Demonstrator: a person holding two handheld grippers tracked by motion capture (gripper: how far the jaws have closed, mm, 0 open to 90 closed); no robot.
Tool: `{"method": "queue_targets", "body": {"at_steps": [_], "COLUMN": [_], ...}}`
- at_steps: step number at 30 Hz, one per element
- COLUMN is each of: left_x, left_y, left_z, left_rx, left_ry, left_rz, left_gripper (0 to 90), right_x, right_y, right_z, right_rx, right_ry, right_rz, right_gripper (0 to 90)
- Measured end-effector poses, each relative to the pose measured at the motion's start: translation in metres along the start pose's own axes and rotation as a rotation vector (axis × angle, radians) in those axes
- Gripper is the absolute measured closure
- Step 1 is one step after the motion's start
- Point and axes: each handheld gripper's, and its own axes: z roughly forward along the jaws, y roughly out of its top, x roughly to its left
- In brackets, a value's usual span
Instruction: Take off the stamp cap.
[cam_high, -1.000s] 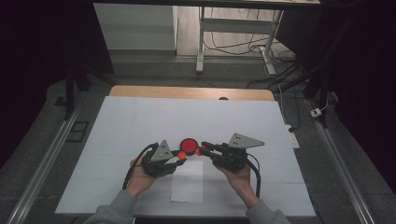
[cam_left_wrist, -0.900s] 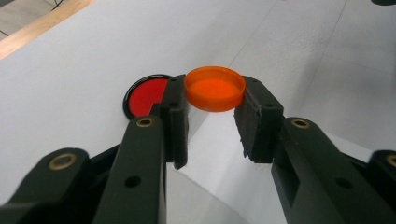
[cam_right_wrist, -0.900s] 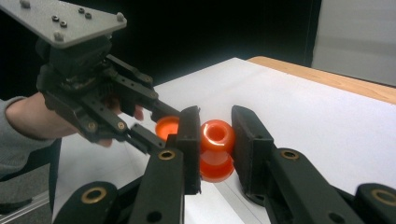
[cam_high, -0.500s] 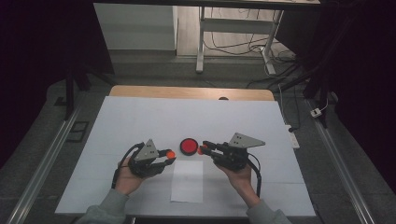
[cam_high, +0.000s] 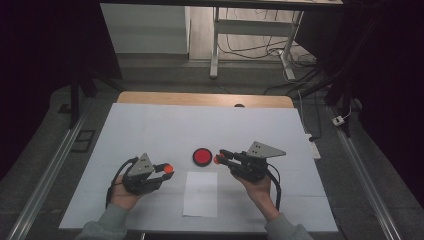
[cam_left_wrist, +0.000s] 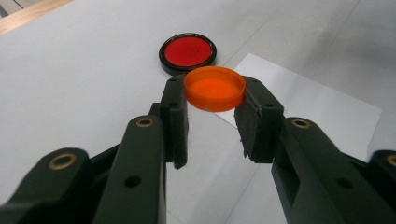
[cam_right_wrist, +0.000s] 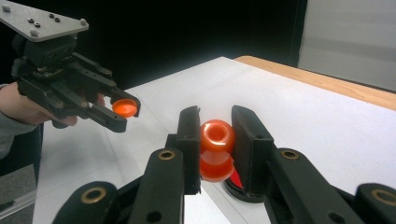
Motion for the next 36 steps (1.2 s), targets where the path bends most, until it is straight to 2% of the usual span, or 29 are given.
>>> {"method": "queue_targets", "body": {"at_steps": [6, 16, 36], "left_x": [0.000, 0.005, 0.006], "left_y": [-0.008, -0.027, -0.030], "left_z": [-0.008, -0.021, -0.020], "left_rx": [0.000, 0.001, 0.012], "left_ry": [0.011, 0.032, 0.025], "left_rz": [-0.013, -0.062, -0.066], "left_gripper": [65.6, 65.6, 65.6], "right_x": [-0.002, -0.003, -0.008], "right_y": [-0.001, -0.001, 0.004], "right_z": [-0.001, -0.001, 0.011], "right_rx": [-0.002, -0.004, 0.005], "right_ry": [-0.010, -0.016, -0.029], "right_rz": [0.005, 0.007, -0.010], "right_gripper": [72.8, 72.8, 72.9]}}
